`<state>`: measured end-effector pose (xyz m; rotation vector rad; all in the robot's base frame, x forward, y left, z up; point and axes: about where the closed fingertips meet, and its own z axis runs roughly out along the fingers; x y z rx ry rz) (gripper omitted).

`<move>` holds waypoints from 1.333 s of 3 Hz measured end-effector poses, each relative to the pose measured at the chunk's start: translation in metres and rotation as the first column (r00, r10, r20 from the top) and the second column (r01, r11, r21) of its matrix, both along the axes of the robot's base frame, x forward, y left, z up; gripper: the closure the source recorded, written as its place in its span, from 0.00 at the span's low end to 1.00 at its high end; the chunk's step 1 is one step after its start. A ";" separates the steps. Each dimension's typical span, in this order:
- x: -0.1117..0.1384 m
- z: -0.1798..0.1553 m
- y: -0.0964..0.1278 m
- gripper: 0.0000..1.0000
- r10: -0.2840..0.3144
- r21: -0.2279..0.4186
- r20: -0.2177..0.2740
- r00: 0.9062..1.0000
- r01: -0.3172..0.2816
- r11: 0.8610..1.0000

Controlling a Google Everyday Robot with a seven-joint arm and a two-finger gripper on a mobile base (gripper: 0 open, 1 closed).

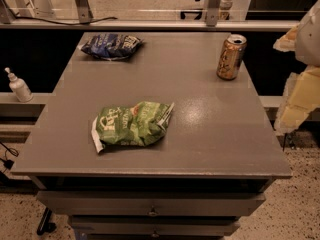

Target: Move orange can near green jalapeno chip bag

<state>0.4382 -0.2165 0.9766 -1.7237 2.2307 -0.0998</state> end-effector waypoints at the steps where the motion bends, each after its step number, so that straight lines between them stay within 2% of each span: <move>1: 0.000 0.001 0.001 0.00 -0.006 0.005 0.010 1.000 0.006 1.000; 2: 0.006 -0.011 0.002 0.00 -0.020 0.047 0.022 1.000 0.019 0.999; 3: 0.024 -0.024 -0.001 0.00 -0.043 0.116 0.054 0.998 0.036 0.993; 4: 0.056 -0.040 -0.007 0.00 -0.070 0.193 0.108 0.992 0.048 0.980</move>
Offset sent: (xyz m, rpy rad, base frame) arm 0.0174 0.0035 -0.0353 0.1179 -0.0238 -0.0416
